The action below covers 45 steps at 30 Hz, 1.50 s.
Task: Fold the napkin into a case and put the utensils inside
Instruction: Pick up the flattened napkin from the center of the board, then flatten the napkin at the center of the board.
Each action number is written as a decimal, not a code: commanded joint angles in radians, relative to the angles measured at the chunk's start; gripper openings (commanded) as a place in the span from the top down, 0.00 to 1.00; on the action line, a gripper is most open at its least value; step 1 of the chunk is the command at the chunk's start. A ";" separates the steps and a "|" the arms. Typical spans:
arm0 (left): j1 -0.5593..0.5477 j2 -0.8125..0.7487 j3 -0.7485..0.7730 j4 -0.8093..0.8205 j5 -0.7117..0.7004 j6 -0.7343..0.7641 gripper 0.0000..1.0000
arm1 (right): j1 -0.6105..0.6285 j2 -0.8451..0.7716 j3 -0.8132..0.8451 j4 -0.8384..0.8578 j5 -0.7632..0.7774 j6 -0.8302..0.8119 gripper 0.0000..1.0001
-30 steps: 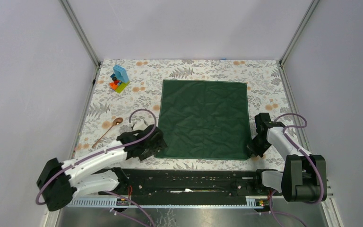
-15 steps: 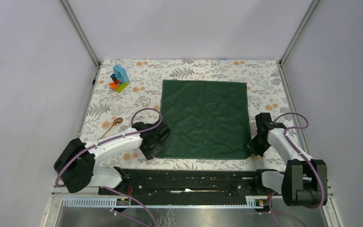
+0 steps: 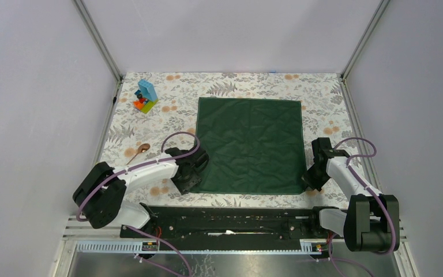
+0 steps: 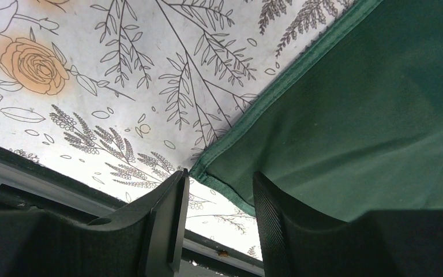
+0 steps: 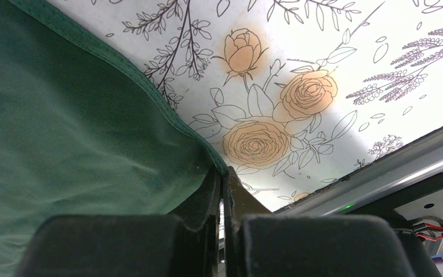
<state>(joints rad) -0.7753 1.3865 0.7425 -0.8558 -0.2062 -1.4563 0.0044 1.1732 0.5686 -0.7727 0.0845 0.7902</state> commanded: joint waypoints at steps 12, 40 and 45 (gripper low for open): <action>0.012 0.076 -0.045 0.024 -0.010 -0.012 0.50 | 0.002 -0.013 -0.004 -0.004 -0.009 0.004 1.00; 0.013 -0.166 0.043 0.146 -0.138 0.178 1.00 | 0.002 -0.222 0.110 0.089 -0.193 -0.135 1.00; 0.013 -0.279 0.288 0.157 -0.177 0.394 1.00 | 0.002 -0.328 0.328 0.084 -0.225 -0.232 1.00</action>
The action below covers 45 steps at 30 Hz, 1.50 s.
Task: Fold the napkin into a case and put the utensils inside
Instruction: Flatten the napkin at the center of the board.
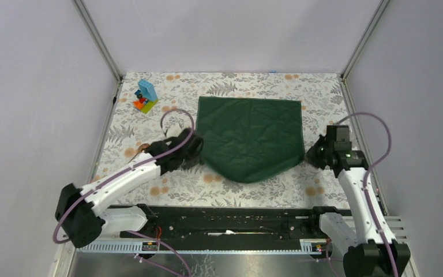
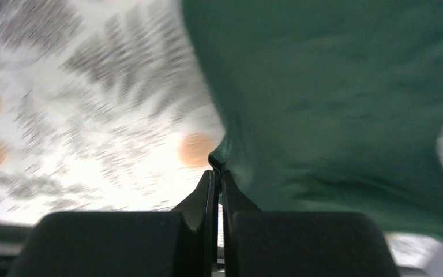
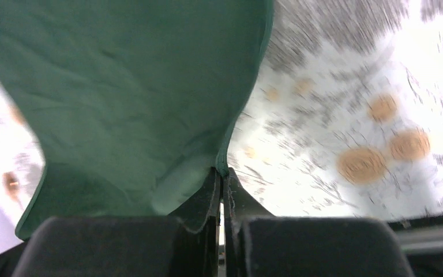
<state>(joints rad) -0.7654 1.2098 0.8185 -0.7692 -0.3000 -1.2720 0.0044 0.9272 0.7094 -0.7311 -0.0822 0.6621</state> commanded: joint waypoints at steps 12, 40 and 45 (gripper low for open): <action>0.002 -0.226 0.749 0.215 0.041 0.586 1.00 | 0.001 -0.249 0.795 0.102 -0.298 -0.233 1.00; 0.494 0.814 1.071 0.229 0.077 0.518 1.00 | 0.002 1.011 1.062 0.255 0.163 -0.262 1.00; 0.527 0.993 1.118 0.341 0.180 0.534 1.00 | 0.002 1.267 1.302 0.192 0.058 -0.279 1.00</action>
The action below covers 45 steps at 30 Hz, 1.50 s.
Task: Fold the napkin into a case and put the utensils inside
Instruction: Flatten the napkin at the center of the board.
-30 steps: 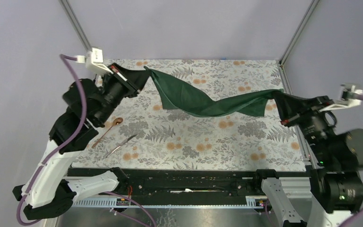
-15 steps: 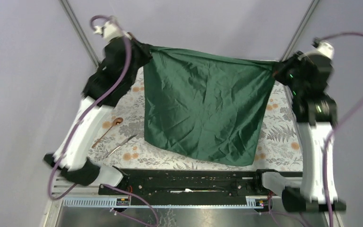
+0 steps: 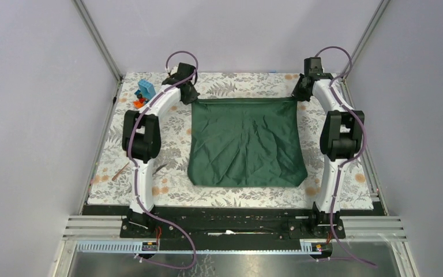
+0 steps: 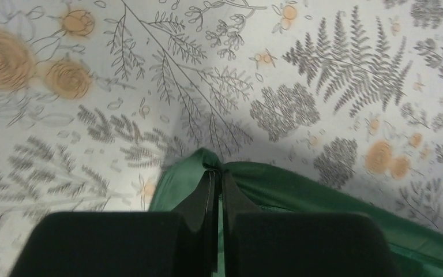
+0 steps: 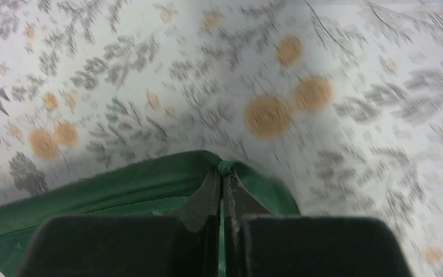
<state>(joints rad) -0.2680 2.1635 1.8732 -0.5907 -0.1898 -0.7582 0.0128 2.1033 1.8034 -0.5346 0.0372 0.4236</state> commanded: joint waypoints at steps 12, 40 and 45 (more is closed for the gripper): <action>0.046 0.024 -0.017 0.186 0.183 0.029 1.00 | -0.007 0.124 0.201 -0.071 -0.120 -0.064 1.00; 0.030 -0.724 -0.451 0.071 0.152 0.045 1.00 | -0.007 -0.397 -0.219 0.076 -0.405 -0.005 1.00; 0.054 -0.730 -0.294 0.015 0.141 0.080 1.00 | -0.007 -0.410 -0.107 0.023 -0.417 0.003 1.00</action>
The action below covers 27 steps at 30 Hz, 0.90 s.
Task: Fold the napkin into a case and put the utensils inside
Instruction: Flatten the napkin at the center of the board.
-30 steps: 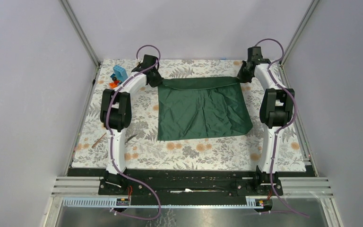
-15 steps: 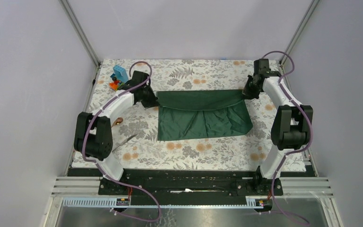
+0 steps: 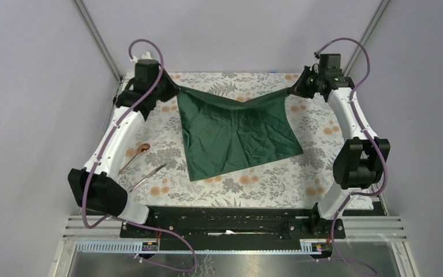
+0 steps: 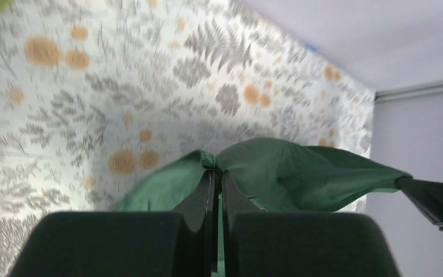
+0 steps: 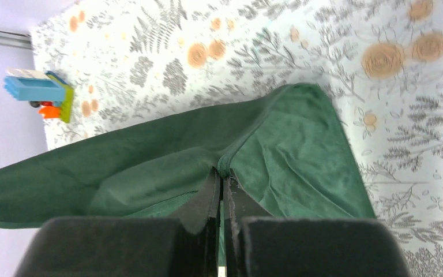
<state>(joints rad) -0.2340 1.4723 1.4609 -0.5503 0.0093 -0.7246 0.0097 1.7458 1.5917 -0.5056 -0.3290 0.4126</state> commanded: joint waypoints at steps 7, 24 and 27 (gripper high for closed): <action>0.021 -0.214 0.273 0.003 -0.029 0.093 1.00 | -0.004 -0.288 0.204 -0.137 -0.020 0.008 1.00; -0.039 -0.557 0.347 0.112 0.088 0.119 1.00 | -0.004 -0.948 -0.010 0.235 -0.195 0.088 1.00; -0.039 -0.529 0.341 0.101 0.006 0.120 1.00 | -0.004 -0.936 -0.018 0.216 -0.068 0.078 1.00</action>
<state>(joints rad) -0.2699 0.8860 1.8065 -0.4469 0.0883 -0.6209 0.0082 0.7609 1.6077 -0.3180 -0.5083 0.4728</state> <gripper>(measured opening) 0.023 0.020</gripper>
